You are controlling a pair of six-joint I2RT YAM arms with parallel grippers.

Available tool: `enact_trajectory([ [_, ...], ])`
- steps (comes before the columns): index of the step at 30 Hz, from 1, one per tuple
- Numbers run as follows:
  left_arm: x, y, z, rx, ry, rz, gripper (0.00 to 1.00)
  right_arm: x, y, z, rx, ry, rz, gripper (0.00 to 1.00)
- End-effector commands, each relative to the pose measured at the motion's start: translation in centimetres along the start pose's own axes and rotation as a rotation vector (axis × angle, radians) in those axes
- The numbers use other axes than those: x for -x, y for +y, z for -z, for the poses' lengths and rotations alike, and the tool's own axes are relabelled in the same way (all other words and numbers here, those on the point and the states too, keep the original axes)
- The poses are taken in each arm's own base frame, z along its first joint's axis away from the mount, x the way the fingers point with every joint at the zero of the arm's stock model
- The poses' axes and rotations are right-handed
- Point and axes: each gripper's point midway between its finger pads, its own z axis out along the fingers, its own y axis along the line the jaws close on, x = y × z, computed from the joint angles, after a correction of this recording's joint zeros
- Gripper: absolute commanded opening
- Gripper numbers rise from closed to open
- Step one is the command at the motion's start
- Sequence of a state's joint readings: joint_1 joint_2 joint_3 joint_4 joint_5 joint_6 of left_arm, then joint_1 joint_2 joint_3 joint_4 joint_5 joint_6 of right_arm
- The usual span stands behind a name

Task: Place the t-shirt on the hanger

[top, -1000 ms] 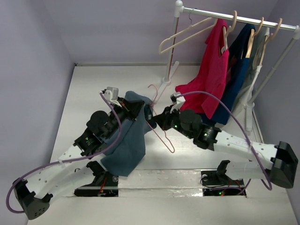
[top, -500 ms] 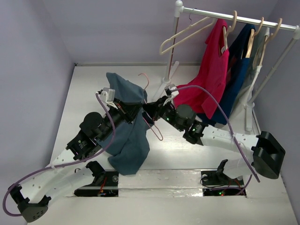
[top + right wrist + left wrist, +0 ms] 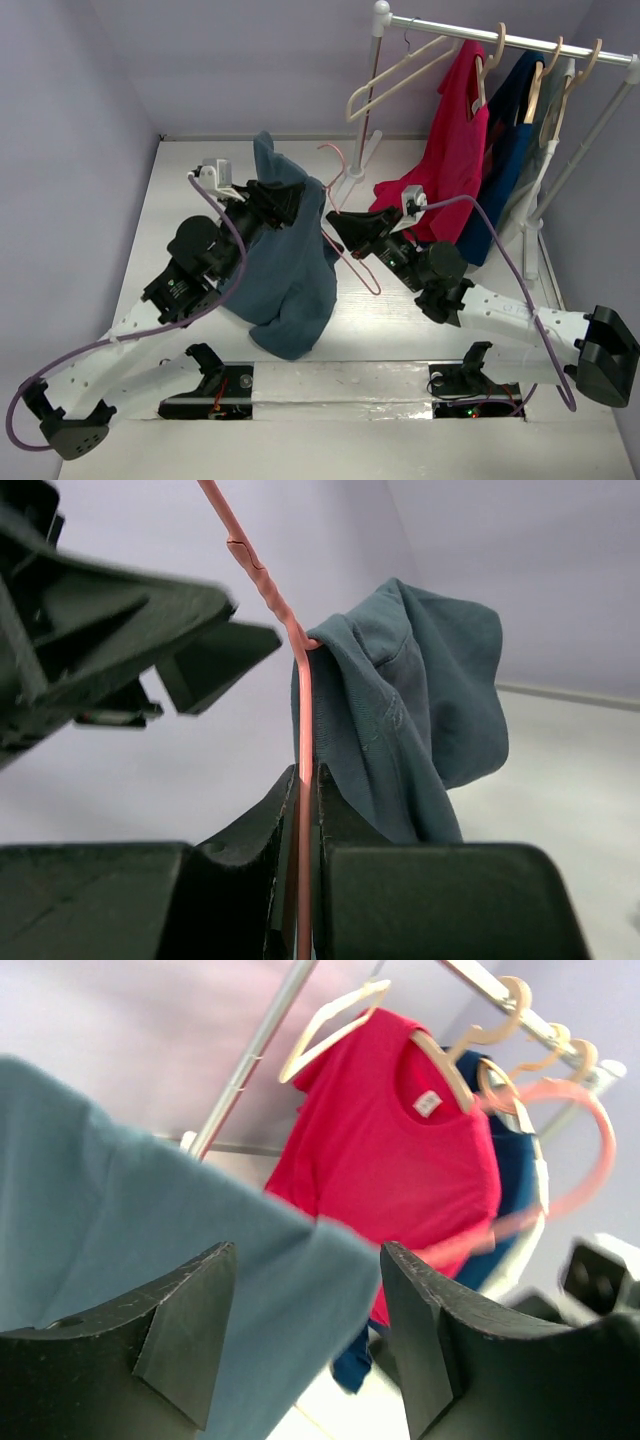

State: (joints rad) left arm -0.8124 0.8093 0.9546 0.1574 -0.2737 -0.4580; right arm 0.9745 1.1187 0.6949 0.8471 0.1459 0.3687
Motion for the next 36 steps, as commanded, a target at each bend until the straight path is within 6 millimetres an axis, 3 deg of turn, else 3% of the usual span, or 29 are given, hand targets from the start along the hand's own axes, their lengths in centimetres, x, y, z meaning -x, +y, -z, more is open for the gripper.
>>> enact_trajectory([
  [1,2.7,-1.1,-1.7,0.022,-0.093,0.066,0.56,4.0,1.2,0.5,0.049,-0.149,-0.001,0.0],
  [9,1.3,-0.6,-4.8,0.078,-0.073,0.086,0.64,4.6,1.2,1.6,0.053,-0.164,-0.006,0.0],
  [14,0.4,0.3,-4.8,0.107,-0.075,0.121,0.63,4.6,1.1,1.9,0.047,-0.16,-0.002,0.0],
  [19,-0.8,-0.1,-5.6,0.076,-0.071,0.183,0.64,3.9,1.2,1.3,0.054,-0.141,-0.001,0.0],
  [22,-2.4,-0.1,-5.9,0.059,-0.047,0.232,0.65,2.8,0.8,0.8,0.045,-0.11,0.013,0.0],
  [25,-2.6,-0.2,-5.7,0.038,-0.06,0.271,0.65,2.0,0.8,0.1,0.048,-0.088,0.023,0.0],
  [32,-4.4,0.5,-5.2,0.033,-0.041,0.314,0.57,0.0,0.2,-1.2,0.037,-0.04,0.056,0.0],
  [36,-4.0,0.4,-5.0,0.009,-0.076,0.35,0.5,-0.9,0.6,-1.8,0.065,-0.011,0.063,0.0],
])
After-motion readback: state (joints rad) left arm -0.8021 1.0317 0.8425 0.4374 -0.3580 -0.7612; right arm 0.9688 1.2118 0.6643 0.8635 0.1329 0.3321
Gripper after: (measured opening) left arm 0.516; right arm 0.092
